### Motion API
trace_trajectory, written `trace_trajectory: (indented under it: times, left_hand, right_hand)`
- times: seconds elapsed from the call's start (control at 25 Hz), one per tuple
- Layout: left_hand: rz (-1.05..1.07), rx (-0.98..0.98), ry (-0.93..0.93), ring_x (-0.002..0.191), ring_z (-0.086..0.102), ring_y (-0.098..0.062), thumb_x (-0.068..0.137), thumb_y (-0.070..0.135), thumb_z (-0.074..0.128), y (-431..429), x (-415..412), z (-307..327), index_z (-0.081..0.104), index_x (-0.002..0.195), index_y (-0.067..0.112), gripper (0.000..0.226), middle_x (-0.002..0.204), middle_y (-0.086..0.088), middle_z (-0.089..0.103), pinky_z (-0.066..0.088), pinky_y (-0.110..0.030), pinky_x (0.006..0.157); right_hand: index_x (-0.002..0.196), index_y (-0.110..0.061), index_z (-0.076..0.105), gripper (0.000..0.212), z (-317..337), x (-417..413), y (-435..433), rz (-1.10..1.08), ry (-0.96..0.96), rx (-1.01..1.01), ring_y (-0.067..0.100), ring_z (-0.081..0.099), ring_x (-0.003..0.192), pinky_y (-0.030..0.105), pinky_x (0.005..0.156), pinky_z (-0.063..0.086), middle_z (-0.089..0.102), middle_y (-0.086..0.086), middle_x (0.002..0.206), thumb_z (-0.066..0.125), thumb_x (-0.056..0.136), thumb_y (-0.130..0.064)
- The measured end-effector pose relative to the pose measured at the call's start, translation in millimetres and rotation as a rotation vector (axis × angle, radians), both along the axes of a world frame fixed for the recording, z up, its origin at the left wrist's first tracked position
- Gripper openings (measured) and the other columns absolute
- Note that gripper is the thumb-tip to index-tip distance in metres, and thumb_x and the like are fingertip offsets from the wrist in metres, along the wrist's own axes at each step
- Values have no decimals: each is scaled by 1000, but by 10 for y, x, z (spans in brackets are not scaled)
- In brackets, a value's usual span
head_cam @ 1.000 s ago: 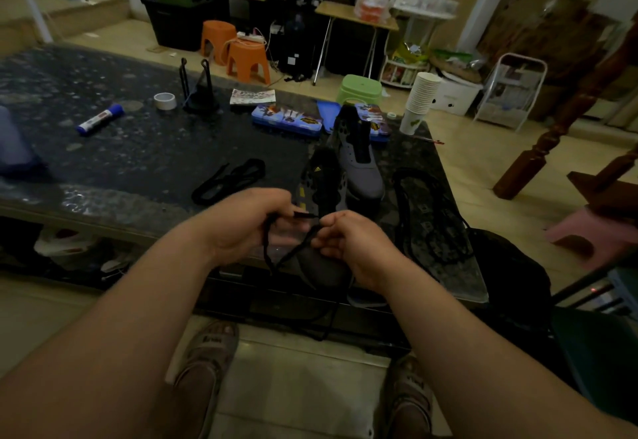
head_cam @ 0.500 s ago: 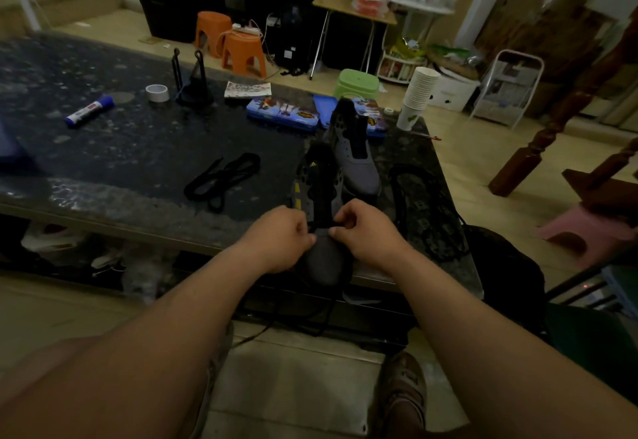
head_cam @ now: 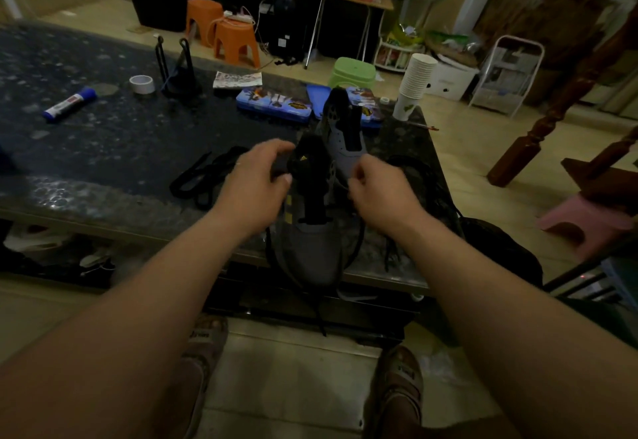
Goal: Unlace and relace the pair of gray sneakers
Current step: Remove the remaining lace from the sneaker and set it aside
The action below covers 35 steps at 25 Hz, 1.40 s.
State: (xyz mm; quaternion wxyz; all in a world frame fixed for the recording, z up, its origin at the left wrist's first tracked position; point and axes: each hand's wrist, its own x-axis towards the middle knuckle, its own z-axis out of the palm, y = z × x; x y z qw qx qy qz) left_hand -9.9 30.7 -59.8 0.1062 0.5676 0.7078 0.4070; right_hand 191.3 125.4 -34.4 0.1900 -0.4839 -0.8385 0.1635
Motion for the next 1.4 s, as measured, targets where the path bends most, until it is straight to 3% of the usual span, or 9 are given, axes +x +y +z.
trace_trajectory:
  times: [0.08,0.16,0.24,0.36,0.64,0.92,1.08,1.24,1.4]
  left_hand:
    - [-10,-83,215,106,60,-28,89,28,71,-100,122,-52,60,103,30,18,108,0,62,52,-42,87]
    - [-67,-384,221,94,64,-27,92,43,69,-204,255,-100,54,89,26,23,90,2,61,48,-35,72]
    - [-119,-580,159,91,60,-24,91,57,67,-235,355,-201,49,97,22,39,93,2,57,43,-34,68]
    - [-99,-560,2,95,58,-23,80,66,74,-226,400,-316,40,117,20,68,108,-2,52,42,-34,67]
    - [8,-483,2,94,56,-26,83,61,75,-203,428,-455,42,111,19,60,114,-5,49,48,-42,74]
    - [20,-481,-98,97,62,-29,81,54,77,-155,400,-465,45,113,19,57,112,-5,54,56,-52,85]
    - [25,-471,-94,95,61,-28,80,54,76,-159,403,-486,45,110,19,55,110,-5,55,56,-51,83]
    - [21,-484,-49,98,59,-32,85,48,73,-144,411,-517,42,110,17,50,115,-8,51,54,-52,87]
    - [30,-485,-33,103,59,-34,84,57,75,-137,425,-518,41,112,15,61,118,-9,48,51,-48,86]
  right_hand:
    - [93,-17,61,5,-208,-17,-185,75,103,-67,23,65,82,42,74,55,66,2,86,65,95,-19]
    - [98,-22,67,5,-413,57,-427,165,42,-29,15,60,83,35,74,50,59,-5,88,68,93,-22]
    - [110,-26,67,14,-500,87,-501,168,38,35,9,53,84,30,71,43,53,-9,92,66,96,-26]
    - [111,-32,63,15,-426,-11,-468,183,-50,32,9,53,84,30,68,42,52,-11,94,65,97,-35]
    - [86,-27,59,12,-246,-151,-324,228,-125,-193,14,61,84,30,66,45,61,-8,87,64,97,-24]
    - [104,-25,56,16,-400,-138,-503,292,-112,91,17,47,91,33,66,35,47,-5,100,59,92,-14]
    - [101,-20,60,6,-404,-183,-501,247,-245,180,20,49,98,33,71,42,47,-2,102,57,96,-21]
    - [85,-16,61,20,-202,-235,-461,162,-309,-163,21,53,90,37,76,49,55,4,96,63,89,-35]
    - [68,-13,56,28,135,-25,-678,179,43,-535,11,45,61,28,58,37,47,4,68,71,89,-25]
